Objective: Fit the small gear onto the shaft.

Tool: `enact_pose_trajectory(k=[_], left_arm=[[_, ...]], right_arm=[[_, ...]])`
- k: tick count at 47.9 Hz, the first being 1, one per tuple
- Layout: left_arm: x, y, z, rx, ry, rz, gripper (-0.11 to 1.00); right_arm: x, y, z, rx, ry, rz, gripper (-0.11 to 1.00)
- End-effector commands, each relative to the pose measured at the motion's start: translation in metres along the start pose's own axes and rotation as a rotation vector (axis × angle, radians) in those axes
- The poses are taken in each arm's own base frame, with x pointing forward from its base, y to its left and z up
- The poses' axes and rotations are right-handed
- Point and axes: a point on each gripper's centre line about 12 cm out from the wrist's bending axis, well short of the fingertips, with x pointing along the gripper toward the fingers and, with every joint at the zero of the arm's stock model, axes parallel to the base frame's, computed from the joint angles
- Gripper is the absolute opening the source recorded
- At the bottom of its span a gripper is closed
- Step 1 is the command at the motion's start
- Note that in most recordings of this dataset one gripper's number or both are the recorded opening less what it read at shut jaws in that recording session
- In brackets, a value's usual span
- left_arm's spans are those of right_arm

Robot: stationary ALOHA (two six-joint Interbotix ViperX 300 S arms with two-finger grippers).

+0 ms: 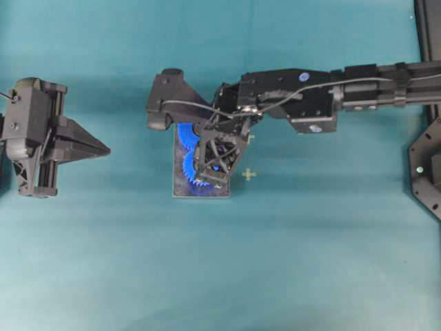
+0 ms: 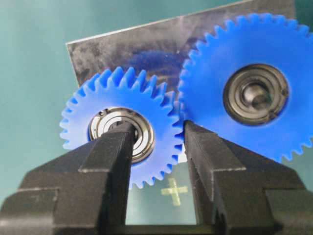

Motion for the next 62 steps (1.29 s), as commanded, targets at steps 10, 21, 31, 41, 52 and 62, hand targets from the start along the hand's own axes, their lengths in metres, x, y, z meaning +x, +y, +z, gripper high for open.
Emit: enact_pose_trajectory(k=[10, 21, 31, 41, 52, 62], left_arm=[[-0.001, 0.0, 0.005, -0.001, -0.029, 0.0, 0.0], [-0.001, 0.0, 0.006, 0.0, -0.035, 0.002, 0.0], [-0.001, 0.0, 0.006, -0.005, -0.037, 0.001, 0.0], [-0.002, 0.0, 0.006, -0.008, -0.04, 0.002, 0.0], [-0.002, 0.0, 0.006, -0.009, -0.04, 0.002, 0.0], [-0.002, 0.0, 0.007, -0.009, -0.041, 0.002, 0.0]], right_arm=[[0.002, 0.006, 0.004, -0.024, 0.008, -0.005, 0.34], [0.004, 0.004, 0.005, -0.005, 0.006, -0.006, 0.34], [0.003, 0.004, 0.008, -0.001, -0.004, -0.005, 0.34], [-0.002, 0.005, 0.013, -0.005, -0.019, -0.004, 0.59], [-0.011, 0.007, 0.021, -0.012, -0.045, -0.006, 0.66], [-0.021, 0.008, 0.031, -0.039, -0.077, -0.018, 0.6]])
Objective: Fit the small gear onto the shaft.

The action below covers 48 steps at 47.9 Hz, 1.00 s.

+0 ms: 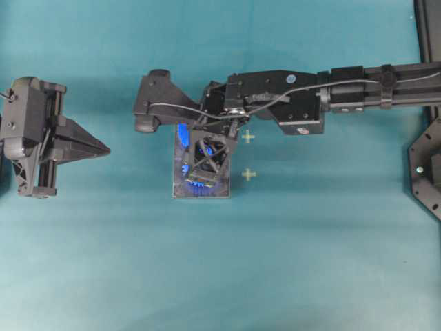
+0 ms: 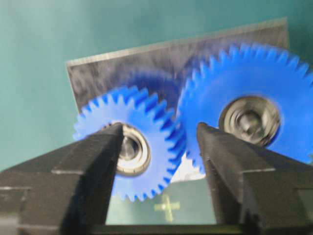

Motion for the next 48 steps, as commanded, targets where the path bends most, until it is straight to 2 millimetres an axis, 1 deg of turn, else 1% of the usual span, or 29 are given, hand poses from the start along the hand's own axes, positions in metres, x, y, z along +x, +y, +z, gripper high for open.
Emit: enact_pose_trajectory(k=[1, 2, 7, 10, 12, 15, 17, 25, 32, 37, 40, 45, 48], left_arm=[[-0.001, 0.0, 0.006, 0.001, -0.023, 0.0, 0.0], [-0.001, 0.0, 0.006, 0.0, -0.023, 0.001, 0.0], [-0.001, 0.0, 0.006, 0.001, -0.022, 0.0, 0.0], [-0.001, 0.0, 0.005, 0.0, -0.02, 0.001, 0.0], [-0.001, 0.0, 0.005, 0.001, -0.02, 0.0, 0.0], [-0.001, 0.0, 0.005, 0.001, -0.02, 0.001, 0.0], [-0.001, 0.0, 0.005, 0.001, -0.02, 0.0, 0.0], [-0.002, 0.0, 0.005, 0.002, -0.022, 0.0, 0.0], [-0.001, 0.0, 0.005, 0.001, -0.02, 0.0, 0.0], [-0.002, 0.0, 0.006, 0.0, -0.026, 0.001, 0.0], [-0.003, 0.0, 0.006, 0.0, -0.028, 0.002, 0.0], [-0.003, 0.0, 0.006, 0.001, -0.028, 0.0, 0.0], [-0.003, 0.0, 0.006, 0.001, -0.028, 0.002, 0.0]], right_arm=[[-0.016, 0.004, 0.011, -0.01, -0.047, 0.004, 0.57], [-0.015, 0.004, 0.011, -0.011, -0.044, 0.003, 0.53], [-0.007, 0.001, 0.008, -0.003, -0.017, -0.003, 0.26], [-0.003, 0.001, 0.006, 0.003, 0.003, -0.004, 0.12], [-0.001, 0.0, 0.004, 0.01, 0.024, -0.006, 0.06], [0.002, -0.002, 0.0, 0.018, 0.054, -0.01, 0.0], [0.004, -0.004, -0.002, 0.029, 0.071, -0.013, -0.02], [0.004, -0.004, -0.012, 0.061, 0.11, -0.019, -0.02], [0.005, 0.002, -0.03, 0.087, 0.144, -0.021, -0.02], [-0.006, 0.015, -0.037, 0.088, 0.136, -0.011, -0.02], [-0.016, 0.022, -0.037, 0.096, 0.118, -0.008, -0.02], [-0.032, 0.025, -0.032, 0.121, 0.067, -0.008, -0.02], [-0.039, 0.025, -0.024, 0.115, 0.024, -0.009, -0.02]])
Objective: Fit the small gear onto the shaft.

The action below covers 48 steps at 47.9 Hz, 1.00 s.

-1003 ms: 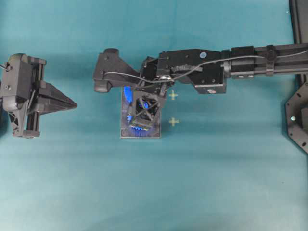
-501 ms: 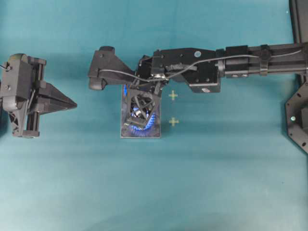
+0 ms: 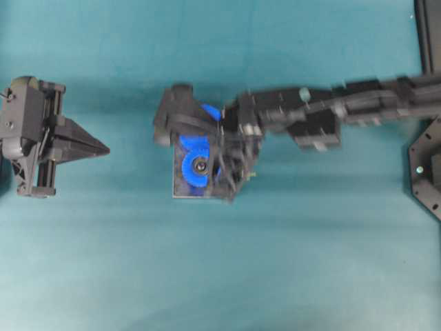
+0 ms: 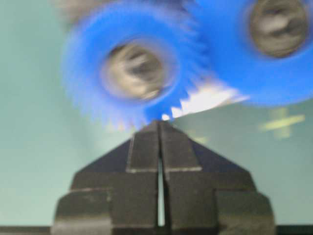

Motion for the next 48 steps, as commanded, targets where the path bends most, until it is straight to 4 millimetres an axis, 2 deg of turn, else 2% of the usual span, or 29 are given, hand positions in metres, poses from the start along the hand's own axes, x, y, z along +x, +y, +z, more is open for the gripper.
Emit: enact_pose_trajectory(k=[1, 7, 15, 23, 30, 33, 42, 48], left_arm=[[-0.001, 0.0, 0.006, 0.001, -0.023, 0.0, 0.0], [-0.001, 0.0, 0.006, 0.0, -0.023, 0.001, 0.0], [-0.001, 0.0, 0.006, 0.002, -0.023, 0.0, 0.0], [-0.002, 0.0, 0.007, 0.001, -0.025, 0.0, 0.0], [-0.001, 0.0, 0.006, 0.002, -0.023, 0.0, 0.0], [-0.001, 0.0, 0.006, -0.001, -0.023, 0.0, 0.0], [-0.001, -0.001, 0.005, 0.002, -0.02, -0.004, 0.0], [-0.002, -0.001, 0.004, 0.0, -0.02, -0.004, 0.0]], right_arm=[[-0.034, 0.003, 0.014, 0.004, -0.116, 0.018, -0.02], [-0.036, 0.005, 0.03, -0.009, -0.171, 0.021, -0.02], [-0.011, -0.004, 0.042, -0.006, -0.148, -0.012, -0.02], [0.015, -0.02, 0.037, 0.011, -0.073, -0.048, -0.02], [0.015, -0.021, 0.021, 0.021, -0.036, -0.057, -0.02], [0.011, -0.015, 0.014, 0.019, -0.031, -0.049, -0.02], [0.001, 0.023, -0.015, 0.027, -0.012, -0.007, -0.02], [-0.011, 0.046, -0.018, 0.019, -0.044, 0.026, -0.02]])
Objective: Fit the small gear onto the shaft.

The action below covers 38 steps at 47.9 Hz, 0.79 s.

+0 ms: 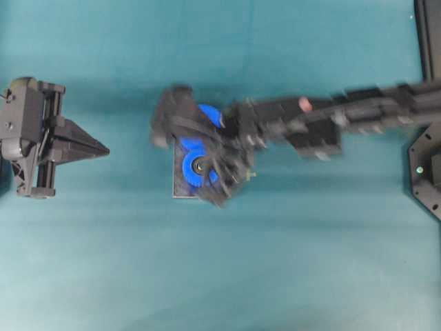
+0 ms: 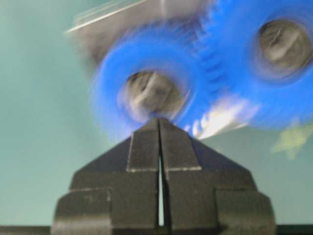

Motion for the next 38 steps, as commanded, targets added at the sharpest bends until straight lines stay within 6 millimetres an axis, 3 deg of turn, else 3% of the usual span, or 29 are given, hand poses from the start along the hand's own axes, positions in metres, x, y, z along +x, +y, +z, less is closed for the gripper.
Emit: enact_pose_trajectory(k=[1, 5, 15, 21, 30, 38], left_arm=[[-0.001, 0.0, 0.006, 0.003, -0.022, -0.001, 0.0], [-0.001, 0.0, 0.006, 0.003, -0.022, -0.001, 0.0], [-0.002, -0.001, 0.007, 0.004, -0.025, -0.002, 0.0], [-0.002, -0.001, 0.006, 0.006, -0.023, -0.003, 0.0], [-0.002, -0.002, 0.006, 0.006, -0.022, -0.006, 0.0], [-0.002, -0.002, 0.005, 0.005, -0.022, -0.006, 0.0]], right_arm=[[-0.026, 0.02, 0.0, -0.014, -0.063, 0.043, -0.02], [-0.034, 0.019, 0.007, -0.017, -0.092, 0.042, -0.02], [-0.04, -0.014, 0.04, -0.009, -0.168, -0.036, -0.02], [-0.033, -0.027, 0.052, -0.006, -0.161, -0.055, -0.02], [-0.01, -0.029, 0.038, -0.016, -0.055, -0.089, -0.02], [-0.01, -0.008, 0.028, -0.031, -0.035, -0.046, -0.02]])
